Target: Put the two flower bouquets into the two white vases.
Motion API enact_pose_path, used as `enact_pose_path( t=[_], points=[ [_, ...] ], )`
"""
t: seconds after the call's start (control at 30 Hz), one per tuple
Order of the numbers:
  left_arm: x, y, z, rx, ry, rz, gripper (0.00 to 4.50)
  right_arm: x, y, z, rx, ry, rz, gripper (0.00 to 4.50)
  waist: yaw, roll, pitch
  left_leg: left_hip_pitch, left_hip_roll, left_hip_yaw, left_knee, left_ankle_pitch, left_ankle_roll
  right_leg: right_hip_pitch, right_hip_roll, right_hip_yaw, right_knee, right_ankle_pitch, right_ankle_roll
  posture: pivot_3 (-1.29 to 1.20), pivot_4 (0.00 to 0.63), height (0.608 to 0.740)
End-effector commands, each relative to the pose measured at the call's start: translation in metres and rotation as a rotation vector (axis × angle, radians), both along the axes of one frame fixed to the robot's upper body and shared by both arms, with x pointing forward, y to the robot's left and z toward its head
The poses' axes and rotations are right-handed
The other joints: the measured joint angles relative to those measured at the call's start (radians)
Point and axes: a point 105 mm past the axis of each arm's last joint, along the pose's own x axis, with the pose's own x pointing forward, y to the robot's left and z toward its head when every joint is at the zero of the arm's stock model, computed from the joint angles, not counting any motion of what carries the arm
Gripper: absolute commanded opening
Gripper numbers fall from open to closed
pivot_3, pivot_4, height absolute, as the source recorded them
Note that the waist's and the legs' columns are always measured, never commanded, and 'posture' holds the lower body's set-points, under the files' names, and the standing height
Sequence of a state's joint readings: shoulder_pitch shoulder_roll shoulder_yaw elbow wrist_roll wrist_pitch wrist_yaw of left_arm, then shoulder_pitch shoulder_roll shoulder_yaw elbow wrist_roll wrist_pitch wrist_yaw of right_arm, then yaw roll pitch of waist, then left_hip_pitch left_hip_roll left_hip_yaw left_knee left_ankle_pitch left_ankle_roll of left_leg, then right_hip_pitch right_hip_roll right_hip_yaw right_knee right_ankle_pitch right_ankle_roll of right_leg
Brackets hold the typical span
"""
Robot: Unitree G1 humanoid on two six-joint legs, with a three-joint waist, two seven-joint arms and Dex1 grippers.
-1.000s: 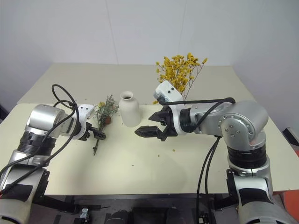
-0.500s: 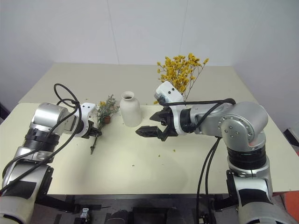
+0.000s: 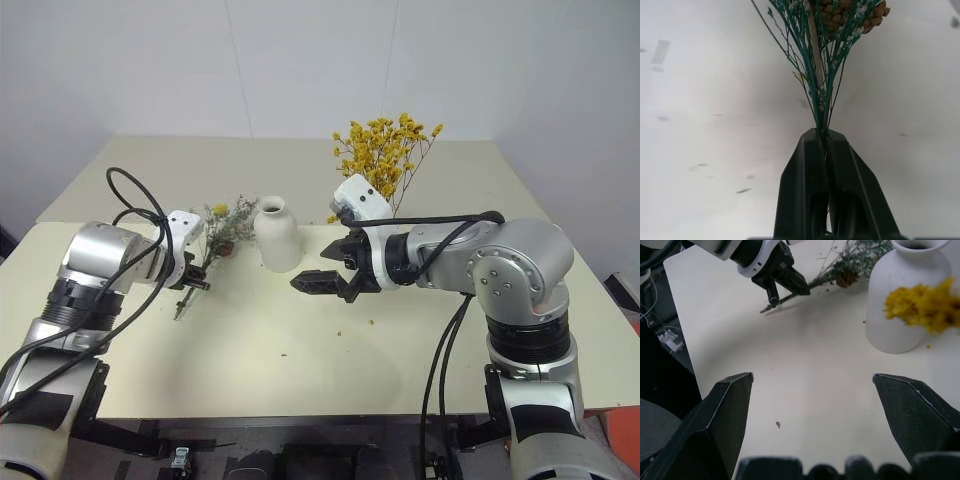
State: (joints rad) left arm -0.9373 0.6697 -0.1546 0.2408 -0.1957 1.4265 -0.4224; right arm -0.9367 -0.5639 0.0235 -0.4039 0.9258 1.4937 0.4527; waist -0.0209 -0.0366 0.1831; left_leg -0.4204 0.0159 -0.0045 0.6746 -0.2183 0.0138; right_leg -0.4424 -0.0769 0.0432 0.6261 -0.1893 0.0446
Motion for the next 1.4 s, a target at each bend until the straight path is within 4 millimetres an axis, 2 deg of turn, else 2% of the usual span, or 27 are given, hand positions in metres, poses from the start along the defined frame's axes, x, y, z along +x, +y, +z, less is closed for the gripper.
enact_pose_path(
  t=[0.03, 0.13, 0.2, 0.33, 0.5, 0.6, 0.7, 0.77, 0.97, 1.1, 1.2, 1.27, 1.4],
  points=[
    [0.000, 0.012, 0.025, 0.048, -0.103, 0.025, 0.05, -0.003, -0.001, 0.011, 0.019, -0.064, 0.006, 4.50, 0.000, 0.000, 0.000, 0.000, 0.000, 0.000, 0.000, 0.000, 0.000, 0.000, 0.000, 0.000, 0.000, 0.000, 0.000, 0.00, 0.150, 0.740],
    [-0.001, 0.020, 0.040, 0.078, -0.194, 0.039, 0.05, -0.004, -0.002, 0.011, 0.017, -0.068, 0.004, 4.50, 0.001, 0.000, 0.000, 0.000, 0.000, 0.000, 0.000, 0.000, 0.000, 0.000, 0.000, 0.000, 0.000, 0.000, 0.000, 0.00, 0.150, 0.740],
    [-0.002, 0.022, 0.056, 0.091, -0.322, 0.020, 0.05, -0.004, -0.004, 0.011, 0.013, -0.073, -0.002, 4.50, 0.000, 0.000, 0.000, 0.000, 0.000, 0.000, 0.000, 0.000, 0.000, 0.000, 0.000, 0.000, 0.000, 0.000, 0.000, 0.00, 0.150, 0.740],
    [-0.009, 0.028, 0.078, 0.000, -0.491, -0.004, 0.05, -0.004, -0.006, 0.008, 0.011, -0.072, -0.011, 4.50, 0.001, 0.000, 0.000, 0.000, 0.000, 0.000, 0.000, 0.000, 0.000, 0.000, 0.000, 0.000, 0.000, 0.000, 0.000, 0.00, 0.150, 0.740],
    [-0.010, 0.046, 0.128, -0.056, -0.851, 0.012, 0.05, -0.004, -0.007, 0.004, 0.006, -0.074, -0.022, 4.50, 0.005, 0.000, 0.000, 0.000, 0.000, 0.000, 0.000, 0.000, 0.000, 0.000, 0.000, 0.000, 0.000, 0.000, 0.000, 0.00, 0.150, 0.740],
    [-0.010, 0.044, 0.155, -0.140, -1.032, -0.062, 0.05, -0.004, -0.006, 0.003, 0.011, -0.084, -0.030, 4.50, 0.007, 0.000, 0.000, 0.000, 0.000, 0.000, 0.001, 0.000, 0.000, 0.000, -0.001, 0.000, -0.001, 0.000, -0.001, 0.00, 0.150, 0.740],
    [-0.005, 0.035, 0.170, -0.329, -1.153, -0.169, 0.05, -0.003, -0.003, 0.001, 0.022, -0.097, -0.040, 4.50, 0.012, -0.001, -0.001, 0.000, 0.000, 0.000, 0.002, 0.000, 0.000, 0.001, -0.001, -0.001, -0.001, 0.000, -0.001, 0.00, 0.150, 0.740],
    [-0.001, 0.029, 0.172, -0.432, -1.199, -0.237, 0.05, -0.003, -0.001, 0.001, 0.031, -0.101, -0.046, 4.50, 0.011, -0.001, -0.001, 0.000, 0.000, 0.000, 0.002, 0.000, 0.000, 0.002, -0.001, -0.001, -0.001, 0.000, -0.001, 0.00, 0.150, 0.740],
    [0.026, -0.009, 0.173, -0.727, -1.184, -0.453, 0.05, -0.002, 0.001, -0.002, 0.044, -0.123, -0.085, 4.50, 0.010, -0.002, -0.001, -0.001, 0.000, 0.000, 0.003, 0.000, 0.000, 0.002, -0.001, -0.002, -0.001, 0.001, 0.000, 0.00, 0.150, 0.740],
    [0.040, -0.041, 0.169, -0.810, -1.151, -0.583, 0.05, -0.002, -0.001, -0.003, 0.052, -0.143, -0.128, 4.50, 0.007, -0.002, -0.001, -0.002, -0.001, 0.000, 0.003, 0.000, 0.000, 0.002, -0.001, -0.002, -0.001, 0.001, 0.000, 0.00, 0.150, 0.740],
    [0.045, -0.062, 0.163, -0.810, -1.115, -0.671, 0.05, -0.001, -0.002, -0.003, 0.054, -0.158, -0.164, 4.50, 0.005, -0.002, -0.001, -0.002, -0.001, 0.000, 0.003, 0.000, 0.000, 0.002, -0.001, -0.002, -0.001, 0.001, 0.000, 0.00, 0.150, 0.740],
    [0.046, -0.076, 0.159, -0.871, -1.074, -0.719, 0.05, 0.001, -0.004, -0.004, 0.052, -0.167, -0.193, 4.50, 0.001, -0.002, -0.001, -0.001, -0.001, 0.000, 0.003, 0.000, 0.000, 0.002, -0.001, -0.002, -0.001, 0.001, 0.000, 0.00, 0.150, 0.740],
    [0.045, -0.089, 0.156, -0.935, -1.051, -0.773, 0.05, 0.001, -0.004, -0.004, 0.069, -0.182, -0.237, 4.50, -0.005, -0.002, -0.001, -0.001, 0.000, 0.000, 0.003, 0.000, 0.000, 0.002, 0.000, -0.002, -0.001, 0.001, 0.000, 0.00, 0.150, 0.740]
  ],
)
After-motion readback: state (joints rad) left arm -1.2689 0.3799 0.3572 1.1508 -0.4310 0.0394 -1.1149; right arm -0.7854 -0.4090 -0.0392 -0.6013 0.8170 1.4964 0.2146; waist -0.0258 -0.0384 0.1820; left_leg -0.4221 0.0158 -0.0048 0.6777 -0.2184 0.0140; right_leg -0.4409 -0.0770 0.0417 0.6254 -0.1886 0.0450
